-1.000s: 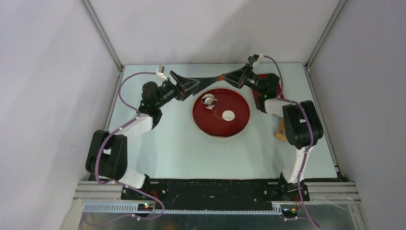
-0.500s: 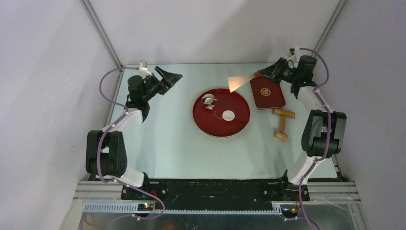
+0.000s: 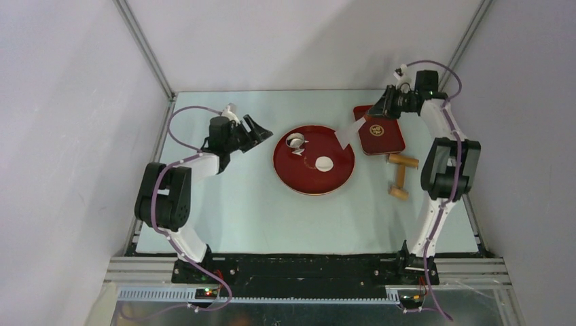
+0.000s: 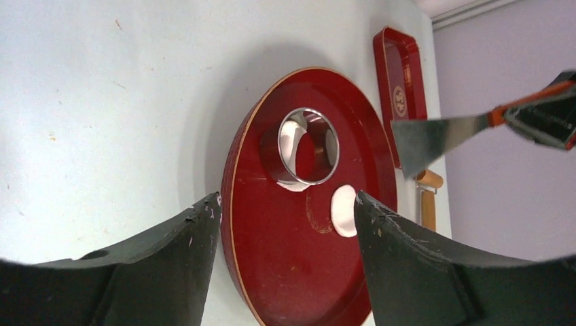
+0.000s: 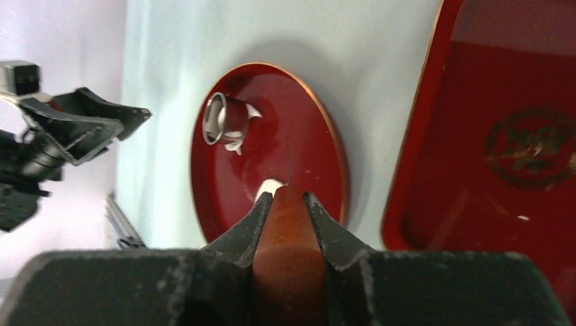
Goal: Roll out the dumpling wrappers from the dough
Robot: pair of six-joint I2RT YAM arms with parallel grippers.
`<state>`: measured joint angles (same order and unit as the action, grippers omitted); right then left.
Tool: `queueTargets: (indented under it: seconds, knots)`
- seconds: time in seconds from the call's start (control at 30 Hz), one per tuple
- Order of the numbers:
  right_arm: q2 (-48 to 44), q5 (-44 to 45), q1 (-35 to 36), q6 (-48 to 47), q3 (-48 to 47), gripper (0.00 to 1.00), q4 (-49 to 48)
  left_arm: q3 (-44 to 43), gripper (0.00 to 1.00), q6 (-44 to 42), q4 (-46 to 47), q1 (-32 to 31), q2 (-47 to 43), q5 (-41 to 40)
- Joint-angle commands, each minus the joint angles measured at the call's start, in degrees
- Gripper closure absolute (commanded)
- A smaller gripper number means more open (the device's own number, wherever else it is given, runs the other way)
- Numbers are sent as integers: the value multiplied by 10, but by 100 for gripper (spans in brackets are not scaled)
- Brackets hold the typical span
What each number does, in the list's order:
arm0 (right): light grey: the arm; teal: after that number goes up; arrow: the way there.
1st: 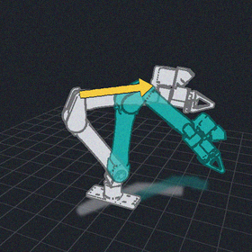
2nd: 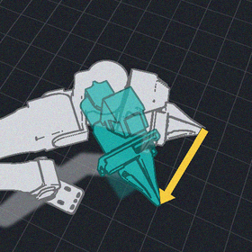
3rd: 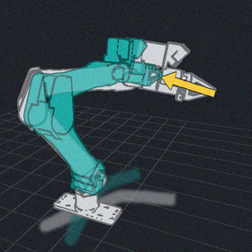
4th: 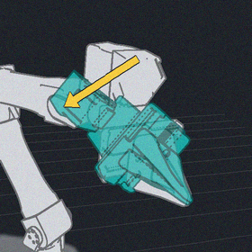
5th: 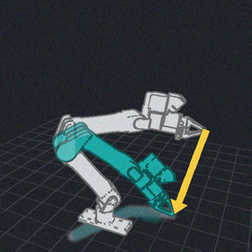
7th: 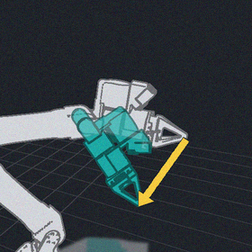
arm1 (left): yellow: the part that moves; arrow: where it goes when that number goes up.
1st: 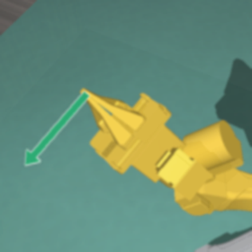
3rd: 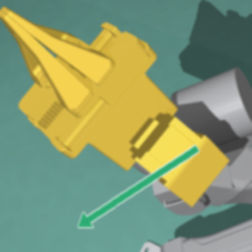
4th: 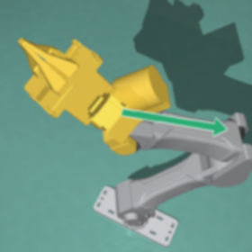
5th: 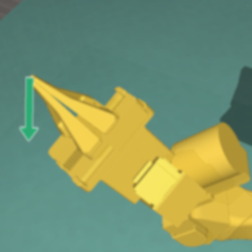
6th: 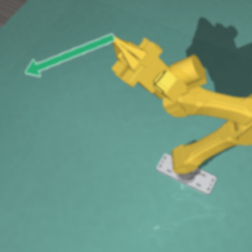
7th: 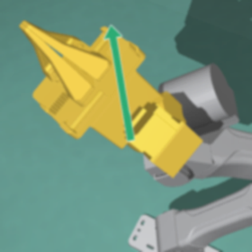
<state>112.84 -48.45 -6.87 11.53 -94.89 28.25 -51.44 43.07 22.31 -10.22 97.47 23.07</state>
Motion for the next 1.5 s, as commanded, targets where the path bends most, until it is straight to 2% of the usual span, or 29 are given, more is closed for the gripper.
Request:
queueTargets:
  seconds: [0.0,0.13,0.2,0.3,0.43,0.6,0.8,0.9,1.0,1.17,1.47]
  knots:
    - [90,0,9,-189,-187,100,199,0,26,-44,-12,-17,0,-39]
    - [164,-8,11,-282,-322,100,301,-13,29,-72,-66,-45,10,-67]
    - [183,-17,13,-316,-346,100,323,-25,30,-85,-89,-56,19,-79]
    - [184,-48,21,-364,-326,100,316,-41,29,-99,-113,-66,36,-92]
    - [167,-91,37,-388,-253,100,252,-47,30,-102,-130,-70,53,-101]
    - [163,-80,60,-378,-201,100,202,-55,37,-106,-149,-76,67,-109]
    - [187,-63,67,-345,-201,100,178,-72,47,-113,-168,-83,82,-117]
    - [207,-77,64,-334,-216,100,186,-78,53,-112,-176,-84,91,-118]
    - [239,-109,58,-324,-253,100,220,-88,64,-113,-183,-84,103,-115]
    - [274,-120,53,-319,-286,100,254,-107,72,-114,-202,-85,119,-109]
    - [277,-116,59,-326,-281,100,289,-122,74,-118,-215,-86,129,-110]
